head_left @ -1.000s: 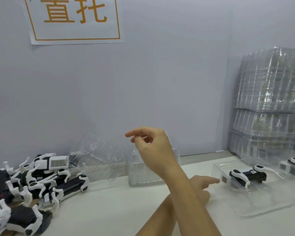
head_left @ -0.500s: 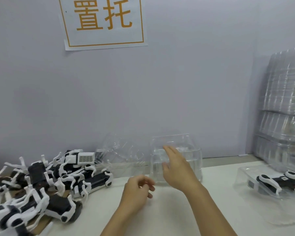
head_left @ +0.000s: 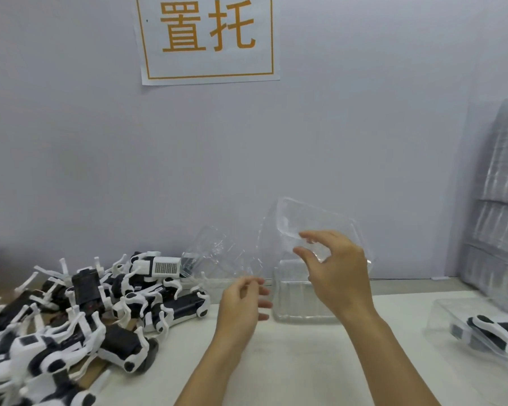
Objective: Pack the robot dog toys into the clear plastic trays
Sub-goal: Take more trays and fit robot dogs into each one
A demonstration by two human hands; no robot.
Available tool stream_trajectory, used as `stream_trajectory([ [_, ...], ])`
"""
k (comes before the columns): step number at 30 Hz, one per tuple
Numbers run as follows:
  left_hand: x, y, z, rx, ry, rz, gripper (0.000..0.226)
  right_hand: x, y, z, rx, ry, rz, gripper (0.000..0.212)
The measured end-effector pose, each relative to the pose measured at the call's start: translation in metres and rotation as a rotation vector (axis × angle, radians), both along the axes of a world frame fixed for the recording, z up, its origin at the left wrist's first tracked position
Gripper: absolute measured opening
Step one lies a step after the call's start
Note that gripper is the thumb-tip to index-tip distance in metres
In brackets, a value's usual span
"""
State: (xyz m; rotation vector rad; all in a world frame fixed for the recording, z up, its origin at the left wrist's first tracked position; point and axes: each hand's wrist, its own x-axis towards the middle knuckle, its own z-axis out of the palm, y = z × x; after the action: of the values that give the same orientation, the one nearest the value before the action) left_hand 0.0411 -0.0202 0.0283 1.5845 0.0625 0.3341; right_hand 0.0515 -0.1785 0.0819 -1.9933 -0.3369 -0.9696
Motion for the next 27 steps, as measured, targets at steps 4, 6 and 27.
stream_trajectory([
  [4, -0.001, 0.021, 0.032, -0.313, 0.003, 0.034, 0.018, -0.024, 0.005, 0.032, -0.196, 0.145, 0.087, 0.016],
  [6, -0.004, 0.038, 0.042, -0.328, 0.046, 0.018, 0.023, -0.037, 0.01, 0.045, -0.297, 0.265, 0.164, 0.015],
  [27, -0.013, 0.101, 0.011, 0.986, 0.417, 0.518, 0.024, -0.044, 0.035, 0.028, -0.627, 0.845, 0.432, 0.028],
])
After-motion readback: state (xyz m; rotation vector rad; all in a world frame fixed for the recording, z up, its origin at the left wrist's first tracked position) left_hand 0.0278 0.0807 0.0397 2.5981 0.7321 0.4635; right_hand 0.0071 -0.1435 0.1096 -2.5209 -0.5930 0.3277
